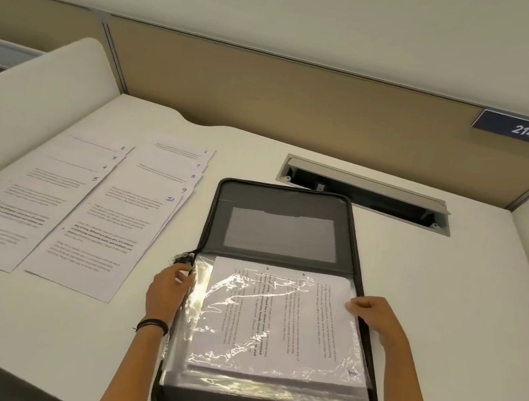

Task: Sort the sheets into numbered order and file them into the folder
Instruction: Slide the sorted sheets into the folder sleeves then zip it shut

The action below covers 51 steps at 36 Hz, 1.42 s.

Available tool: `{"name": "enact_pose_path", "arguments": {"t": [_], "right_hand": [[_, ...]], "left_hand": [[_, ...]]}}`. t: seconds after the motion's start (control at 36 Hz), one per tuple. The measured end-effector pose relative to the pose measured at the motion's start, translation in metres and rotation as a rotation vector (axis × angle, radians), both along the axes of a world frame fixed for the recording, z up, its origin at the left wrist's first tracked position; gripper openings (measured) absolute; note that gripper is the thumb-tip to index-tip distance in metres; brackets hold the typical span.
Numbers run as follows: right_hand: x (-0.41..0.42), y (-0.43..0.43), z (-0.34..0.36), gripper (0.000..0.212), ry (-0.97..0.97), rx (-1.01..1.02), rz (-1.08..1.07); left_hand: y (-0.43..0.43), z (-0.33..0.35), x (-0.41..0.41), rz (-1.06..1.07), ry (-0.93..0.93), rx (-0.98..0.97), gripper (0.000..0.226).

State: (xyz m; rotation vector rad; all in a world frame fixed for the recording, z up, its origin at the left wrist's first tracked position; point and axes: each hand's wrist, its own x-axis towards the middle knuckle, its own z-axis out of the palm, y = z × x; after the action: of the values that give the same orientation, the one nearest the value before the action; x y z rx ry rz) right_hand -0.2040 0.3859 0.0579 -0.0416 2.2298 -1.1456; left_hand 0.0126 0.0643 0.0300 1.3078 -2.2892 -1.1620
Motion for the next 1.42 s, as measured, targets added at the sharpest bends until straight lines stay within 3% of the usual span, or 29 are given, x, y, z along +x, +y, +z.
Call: {"name": "enact_pose_path", "arguments": {"t": [0.25,0.42,0.53,0.64,0.86,0.97,1.11,1.19,1.28,1.42], "right_hand": [[0.006,-0.01,0.01,0.008,-0.008,-0.046,-0.064],[0.013,-0.004,0.016,0.018,-0.02,-0.076,-0.098],[0.018,0.002,0.019,0.011,-0.02,-0.076,-0.136],[0.026,0.012,0.02,0.017,-0.035,-0.105,-0.14],[0.04,0.023,0.032,0.037,-0.074,-0.257,-0.279],[0.044,0.021,0.033,0.038,-0.046,-0.394,-0.406],[0.047,0.007,0.033,0.037,-0.078,-0.618,-0.565],[0.048,-0.003,0.033,0.066,-0.068,-0.715,-0.646],[0.048,-0.012,0.032,0.034,-0.063,-0.752,-0.739],[0.044,-0.023,0.029,0.032,-0.002,-0.708,-0.848]], "left_hand": [[-0.021,0.002,0.0,-0.124,-0.098,0.073,0.009],[-0.023,0.01,-0.005,-0.186,-0.171,0.073,0.034],[-0.025,0.021,-0.009,-0.17,0.006,0.33,0.026],[-0.022,0.028,-0.008,-0.136,0.135,0.542,0.022],[-0.02,0.043,-0.017,-0.117,0.229,0.652,0.047],[-0.018,0.053,-0.022,-0.099,0.332,0.673,0.044],[-0.021,0.052,-0.028,-0.083,0.436,0.77,0.058],[-0.023,0.05,-0.035,-0.08,0.511,0.82,0.065],[-0.022,0.056,-0.046,-0.08,0.556,0.849,0.066],[-0.023,0.051,-0.061,-0.156,0.471,0.776,0.064]]}}
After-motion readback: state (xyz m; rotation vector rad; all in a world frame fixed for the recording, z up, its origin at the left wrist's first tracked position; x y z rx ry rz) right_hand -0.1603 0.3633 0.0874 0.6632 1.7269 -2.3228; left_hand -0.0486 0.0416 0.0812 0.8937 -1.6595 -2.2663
